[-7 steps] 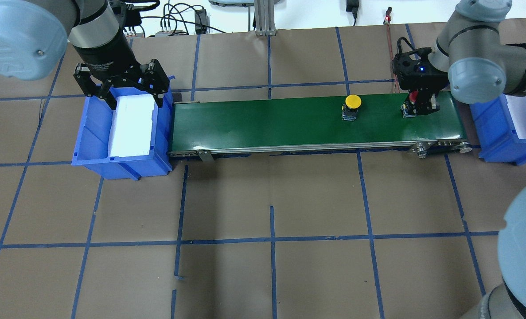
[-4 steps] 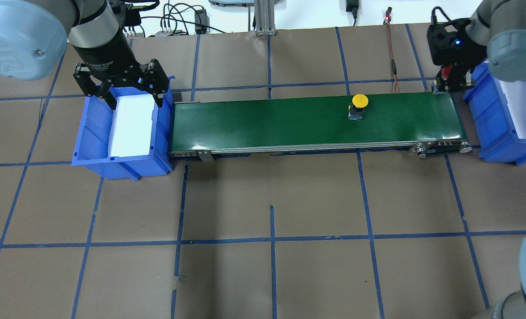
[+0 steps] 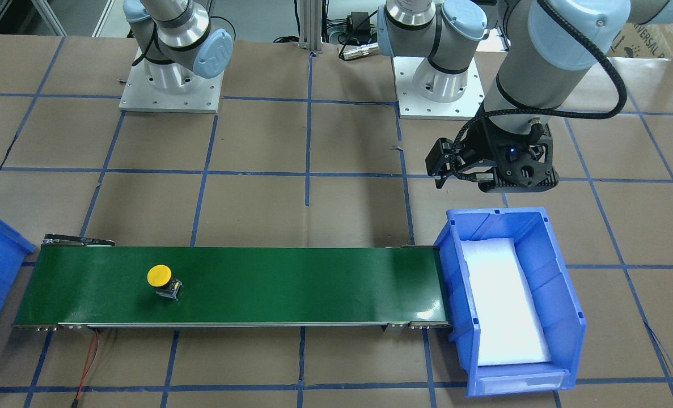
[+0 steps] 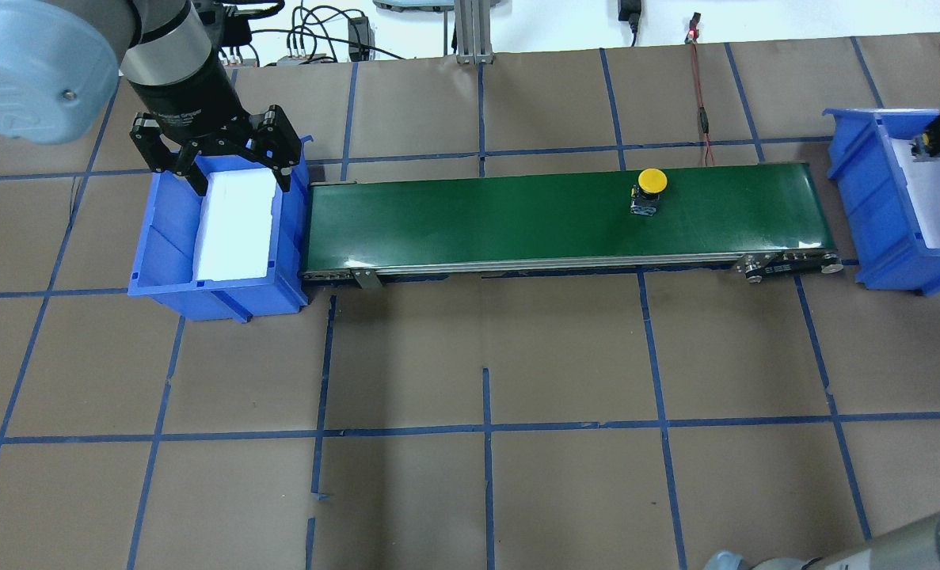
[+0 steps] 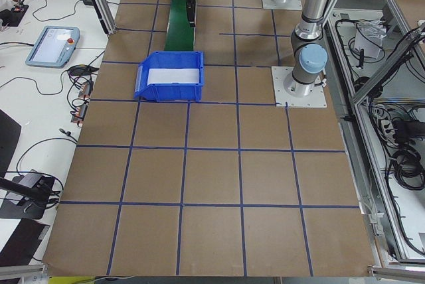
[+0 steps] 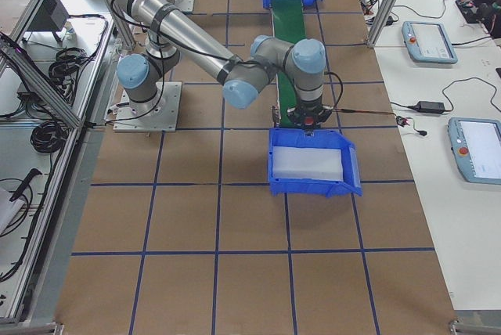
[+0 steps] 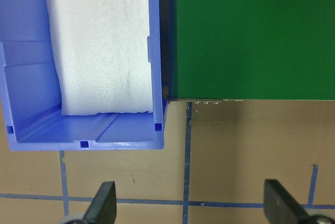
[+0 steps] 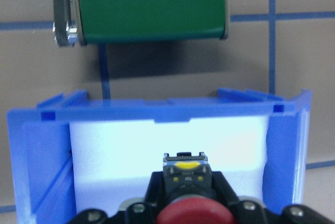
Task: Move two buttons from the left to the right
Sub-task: 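Lift the red button and carry it into the blue bin beside the belt end, then lower the red button onto the foam and open the right gripper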
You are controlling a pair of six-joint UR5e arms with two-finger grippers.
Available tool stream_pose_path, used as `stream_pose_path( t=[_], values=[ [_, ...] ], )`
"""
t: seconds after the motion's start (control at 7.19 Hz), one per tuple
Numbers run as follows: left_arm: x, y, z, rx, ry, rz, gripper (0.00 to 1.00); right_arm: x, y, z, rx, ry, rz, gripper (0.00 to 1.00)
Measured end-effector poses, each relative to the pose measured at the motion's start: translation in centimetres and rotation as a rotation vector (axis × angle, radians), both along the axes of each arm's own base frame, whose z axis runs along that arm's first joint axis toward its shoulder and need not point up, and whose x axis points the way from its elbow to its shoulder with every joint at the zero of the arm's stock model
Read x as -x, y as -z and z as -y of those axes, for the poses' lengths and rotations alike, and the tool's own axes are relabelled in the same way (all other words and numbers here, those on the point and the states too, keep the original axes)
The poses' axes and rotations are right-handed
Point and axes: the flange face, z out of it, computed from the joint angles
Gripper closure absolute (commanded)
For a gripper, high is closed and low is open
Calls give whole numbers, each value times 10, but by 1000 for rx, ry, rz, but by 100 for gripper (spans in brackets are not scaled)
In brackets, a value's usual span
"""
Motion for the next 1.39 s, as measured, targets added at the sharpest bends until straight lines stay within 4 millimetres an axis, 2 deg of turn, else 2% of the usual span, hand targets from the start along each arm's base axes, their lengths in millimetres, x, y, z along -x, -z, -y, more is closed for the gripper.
stream_pose_path(
  t=[0.14, 0.28, 0.56, 0.97, 1.25, 1.39],
  values=[
    [0, 0, 0, 0, 0, 0, 0, 32, 28, -3, -16, -6, 19, 96],
    [0, 0, 0, 0, 0, -1, 0, 50, 53, -3, -30, -1, 33, 96],
    [0, 0, 0, 0, -1, 0, 0, 63, 83, 0, -47, 0, 41, 95],
    [-1, 0, 0, 0, 1, -2, 0, 69, 103, 6, -32, -3, 32, 91],
    [-2, 0, 0, 0, 1, -2, 0, 71, 110, 8, -31, -4, 32, 77],
    [-2, 0, 0, -1, 1, -2, 0, 72, 111, 9, -25, -5, 27, 50]
  ],
)
